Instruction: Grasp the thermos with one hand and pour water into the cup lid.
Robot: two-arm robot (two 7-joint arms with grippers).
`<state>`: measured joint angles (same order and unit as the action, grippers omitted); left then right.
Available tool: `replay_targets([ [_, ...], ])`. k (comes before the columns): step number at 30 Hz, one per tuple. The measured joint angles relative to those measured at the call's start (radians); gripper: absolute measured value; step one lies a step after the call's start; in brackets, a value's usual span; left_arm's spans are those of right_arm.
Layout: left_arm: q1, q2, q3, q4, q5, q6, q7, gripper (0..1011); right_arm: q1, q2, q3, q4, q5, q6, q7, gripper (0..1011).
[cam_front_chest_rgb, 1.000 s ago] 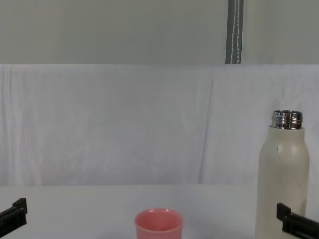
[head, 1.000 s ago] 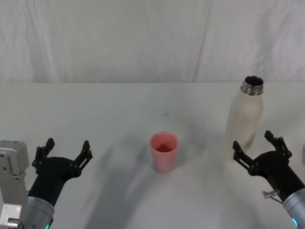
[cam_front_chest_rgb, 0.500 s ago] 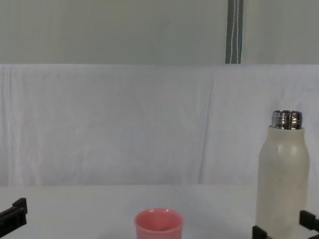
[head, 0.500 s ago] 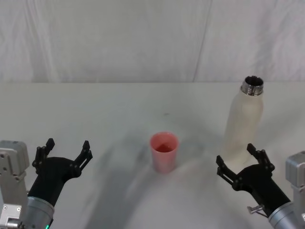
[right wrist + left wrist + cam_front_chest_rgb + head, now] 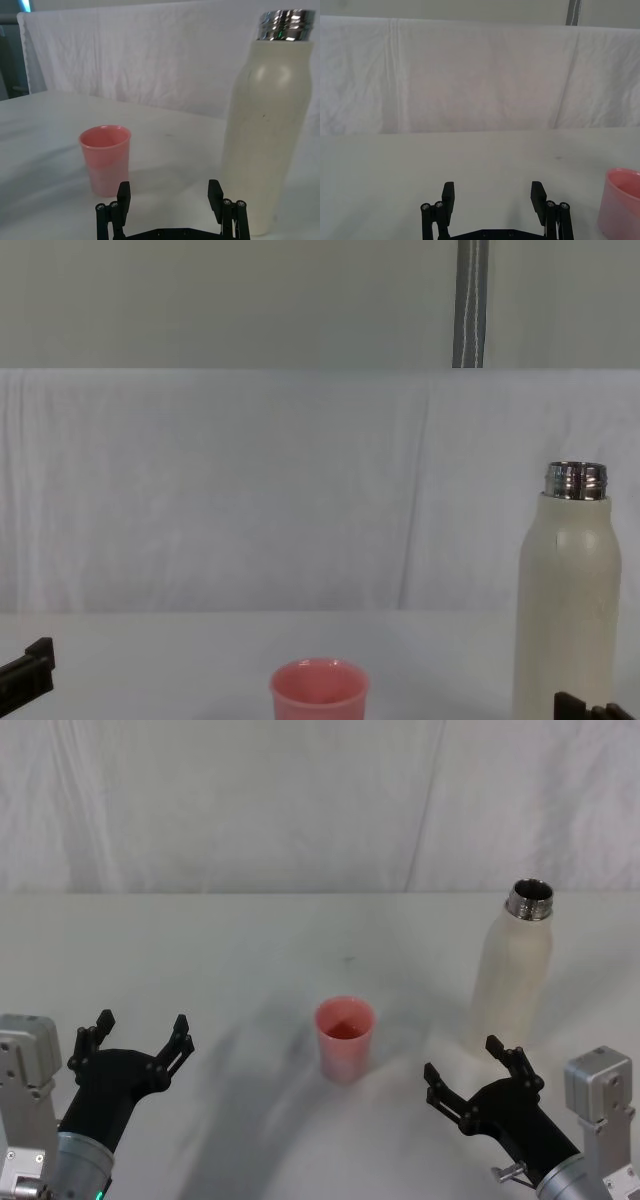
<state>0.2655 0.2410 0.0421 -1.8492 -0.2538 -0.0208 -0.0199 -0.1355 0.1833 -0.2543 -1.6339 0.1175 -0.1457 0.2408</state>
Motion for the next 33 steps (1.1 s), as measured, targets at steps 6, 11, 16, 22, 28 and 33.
replay_targets([
  [6,0.000,0.000,0.000,0.000,0.000,0.000,0.000,1001,0.005,-0.002,-0.010,0.013,0.006,0.004,0.005,1001],
  [11,0.000,0.000,0.000,0.000,0.000,0.000,0.000,1001,0.007,-0.001,-0.013,0.016,0.009,0.007,0.005,1001],
  [16,0.000,0.000,0.000,0.000,0.000,0.000,0.000,1001,0.007,0.001,-0.015,0.017,0.010,0.008,0.005,1001],
  [22,0.000,0.000,0.000,0.000,0.000,0.000,0.000,1001,0.007,0.001,-0.015,0.017,0.010,0.009,0.005,1001],
  [28,0.000,0.000,0.000,0.000,0.000,0.000,0.000,1001,0.007,0.001,-0.014,0.017,0.010,0.009,0.004,1001],
  [33,0.000,0.000,0.000,0.000,0.000,0.000,0.000,1001,0.007,0.001,-0.014,0.017,0.010,0.009,0.004,1001],
])
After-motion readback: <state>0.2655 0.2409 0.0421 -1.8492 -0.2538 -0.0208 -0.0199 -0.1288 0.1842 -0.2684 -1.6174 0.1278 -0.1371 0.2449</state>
